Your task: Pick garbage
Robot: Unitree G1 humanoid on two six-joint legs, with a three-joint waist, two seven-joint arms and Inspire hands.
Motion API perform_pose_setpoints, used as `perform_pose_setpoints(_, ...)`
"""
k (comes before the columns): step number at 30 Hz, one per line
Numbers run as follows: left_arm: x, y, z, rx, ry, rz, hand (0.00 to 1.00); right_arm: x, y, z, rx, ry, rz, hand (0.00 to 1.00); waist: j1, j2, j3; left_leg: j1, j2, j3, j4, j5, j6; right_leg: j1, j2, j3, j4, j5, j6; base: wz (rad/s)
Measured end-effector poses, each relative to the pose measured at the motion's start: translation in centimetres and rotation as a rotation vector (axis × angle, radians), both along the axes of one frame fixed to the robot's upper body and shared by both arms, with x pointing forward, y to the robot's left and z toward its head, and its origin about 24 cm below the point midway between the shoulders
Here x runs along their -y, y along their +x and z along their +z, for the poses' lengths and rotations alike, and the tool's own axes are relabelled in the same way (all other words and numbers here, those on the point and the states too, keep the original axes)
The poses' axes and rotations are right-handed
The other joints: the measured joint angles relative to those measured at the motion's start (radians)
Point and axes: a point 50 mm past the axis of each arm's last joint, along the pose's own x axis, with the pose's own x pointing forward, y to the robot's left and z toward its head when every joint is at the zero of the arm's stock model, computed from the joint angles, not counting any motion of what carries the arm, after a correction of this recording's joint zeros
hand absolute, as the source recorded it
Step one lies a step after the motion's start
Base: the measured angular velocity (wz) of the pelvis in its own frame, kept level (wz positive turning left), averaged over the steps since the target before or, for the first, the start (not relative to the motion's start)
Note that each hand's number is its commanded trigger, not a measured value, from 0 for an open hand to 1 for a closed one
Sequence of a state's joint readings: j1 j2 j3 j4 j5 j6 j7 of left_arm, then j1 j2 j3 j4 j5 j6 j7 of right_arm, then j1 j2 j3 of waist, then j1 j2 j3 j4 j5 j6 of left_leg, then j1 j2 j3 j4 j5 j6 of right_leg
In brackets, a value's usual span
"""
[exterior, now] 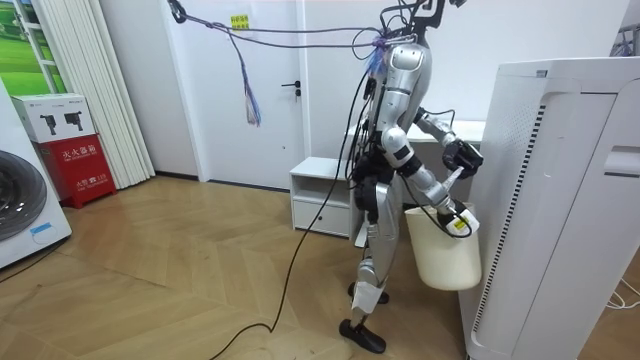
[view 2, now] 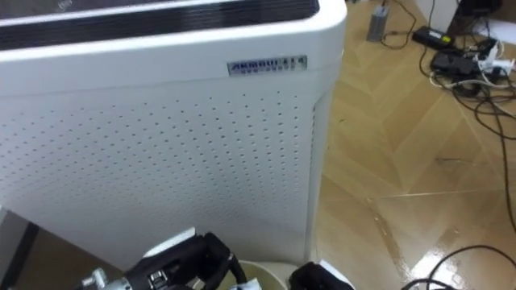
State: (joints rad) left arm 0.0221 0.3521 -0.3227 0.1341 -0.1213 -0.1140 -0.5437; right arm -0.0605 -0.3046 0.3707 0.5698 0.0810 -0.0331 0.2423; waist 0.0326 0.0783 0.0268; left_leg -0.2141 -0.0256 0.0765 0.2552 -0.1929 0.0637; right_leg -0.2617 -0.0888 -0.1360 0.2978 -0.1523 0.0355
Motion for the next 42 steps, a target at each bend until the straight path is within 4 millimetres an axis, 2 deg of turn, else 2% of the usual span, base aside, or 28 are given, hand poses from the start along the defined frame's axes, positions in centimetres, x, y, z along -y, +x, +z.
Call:
perform_pose_setpoints(6,0.5,0.1,-1.1,-0.027,0.003,0.037,1.00,0.0,-0.2,-0.4,-0.014,0.003,-0.009,1.00,-0.001,-0.009,0.0041,-0.041,0.002,0.007,0.019,0.000,0.000,-0.041,-0.001,-0.001,0.018,0.001,-0.002,-0.02)
perform_pose_setpoints(10,0.3,-0.1,-2.6,-0.084,0.024,0.060,1.00,-0.2,-0.5,-0.9,-0.033,0.009,-0.016,1.00,0.000,-0.012,0.0062,-0.042,0.004,0.019,0.020,0.001,-0.001,-0.050,-0.001,-0.001,0.030,0.001,-0.002,-0.05)
perform_pose_setpoints(13,0.0,-0.4,-3.4,-0.115,0.037,0.076,1.00,-0.2,-0.5,-0.9,-0.031,0.013,-0.017,1.00,-0.001,-0.017,0.0088,-0.051,0.009,0.030,0.025,0.001,-0.001,-0.061,0.001,-0.002,0.031,0.006,-0.010,-0.10)
perform_pose_setpoints(20,0.1,-0.3,-3.7,-0.112,0.069,0.064,1.00,-0.1,-0.4,-1.0,-0.034,0.011,-0.020,1.00,-0.002,-0.018,0.0085,-0.089,0.013,0.032,0.047,0.001,-0.002,-0.100,0.001,-0.003,0.051,0.010,-0.015,-0.02)
perform_pose_setpoints(21,0.1,-0.2,-3.7,-0.112,0.071,0.064,0.11,-0.1,-0.3,-0.9,-0.033,0.009,-0.020,1.00,-0.002,-0.018,0.0085,-0.092,0.013,0.033,0.049,0.001,-0.002,-0.104,0.001,-0.003,0.053,0.010,-0.016,0.00)
perform_pose_setpoints(22,0.1,-0.3,-3.7,-0.113,0.077,0.065,0.00,0.0,-0.2,-0.9,-0.031,0.008,-0.020,1.00,-0.001,-0.018,0.0084,-0.098,0.013,0.033,0.052,0.001,-0.002,-0.109,0.001,-0.003,0.053,0.011,-0.018,0.00)
perform_pose_setpoints(27,-0.2,-0.4,-4.3,-0.123,0.117,0.077,0.00,0.0,-0.2,-0.8,-0.029,0.006,-0.020,1.00,0.003,-0.015,0.0066,-0.098,0.014,0.031,0.052,0.002,-0.002,-0.108,0.002,-0.003,0.051,0.012,-0.019,0.00)
perform_pose_setpoints(35,-0.8,-0.7,-5.1,-0.147,0.158,0.090,0.00,0.4,-0.2,-0.8,-0.025,-0.004,-0.021,1.00,0.004,-0.001,-0.0027,-0.092,0.013,0.030,0.051,0.002,-0.002,-0.100,0.002,-0.005,0.047,0.012,-0.019,0.00)
perform_pose_setpoints(42,-1.1,-0.7,-5.4,-0.133,0.232,0.081,0.00,1.0,-0.4,-1.1,-0.043,-0.028,-0.028,1.00,0.006,0.006,-0.0024,-0.085,0.014,0.030,0.052,0.002,-0.003,-0.092,0.002,-0.005,0.049,0.013,-0.020,0.00)
